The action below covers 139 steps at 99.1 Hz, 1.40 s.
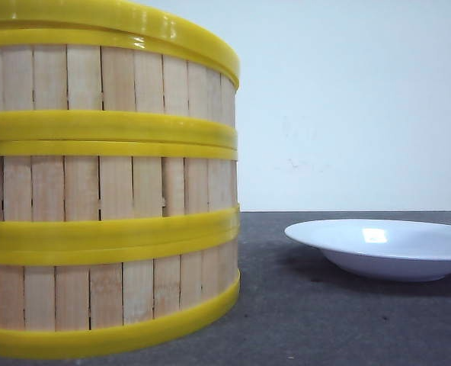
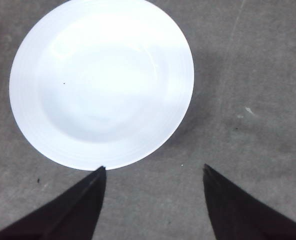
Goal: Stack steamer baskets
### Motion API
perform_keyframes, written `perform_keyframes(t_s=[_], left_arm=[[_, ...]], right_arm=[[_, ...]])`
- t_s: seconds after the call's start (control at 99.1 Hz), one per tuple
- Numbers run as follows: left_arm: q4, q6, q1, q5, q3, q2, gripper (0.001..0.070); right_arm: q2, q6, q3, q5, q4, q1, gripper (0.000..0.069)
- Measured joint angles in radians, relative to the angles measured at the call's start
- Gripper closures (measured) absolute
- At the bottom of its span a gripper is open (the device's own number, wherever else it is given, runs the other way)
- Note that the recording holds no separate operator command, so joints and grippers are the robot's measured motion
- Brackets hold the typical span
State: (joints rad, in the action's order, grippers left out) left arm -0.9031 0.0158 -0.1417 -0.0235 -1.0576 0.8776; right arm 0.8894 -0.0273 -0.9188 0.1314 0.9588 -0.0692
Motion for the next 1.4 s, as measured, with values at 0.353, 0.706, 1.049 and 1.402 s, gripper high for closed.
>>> perform_keyframes(t_s=[0.353,0.706,1.049,1.402], left_arm=[[-0.005,0.003,0.000,0.000,0.000,0.000,0.0693],[-0.004,0.003,0.000,0.000,0.000,0.000,0.0695],[0.032,-0.007,0.009,-0.055,0.022,-0.030,0.0695],[0.410,0.009,0.093,-0.072,0.532,-0.445,0.0695]], right_arm=[[0.000,-0.010,0.001,0.000,-0.016,0.000,0.0670],[0.000,-0.022,0.003,0.000,0.016,0.000,0.0681],[0.000,-0.022,0.003,0.000,0.016,0.000,0.0681],[0.000,-0.022,0.003,0.000,0.016,0.000,0.0681]])
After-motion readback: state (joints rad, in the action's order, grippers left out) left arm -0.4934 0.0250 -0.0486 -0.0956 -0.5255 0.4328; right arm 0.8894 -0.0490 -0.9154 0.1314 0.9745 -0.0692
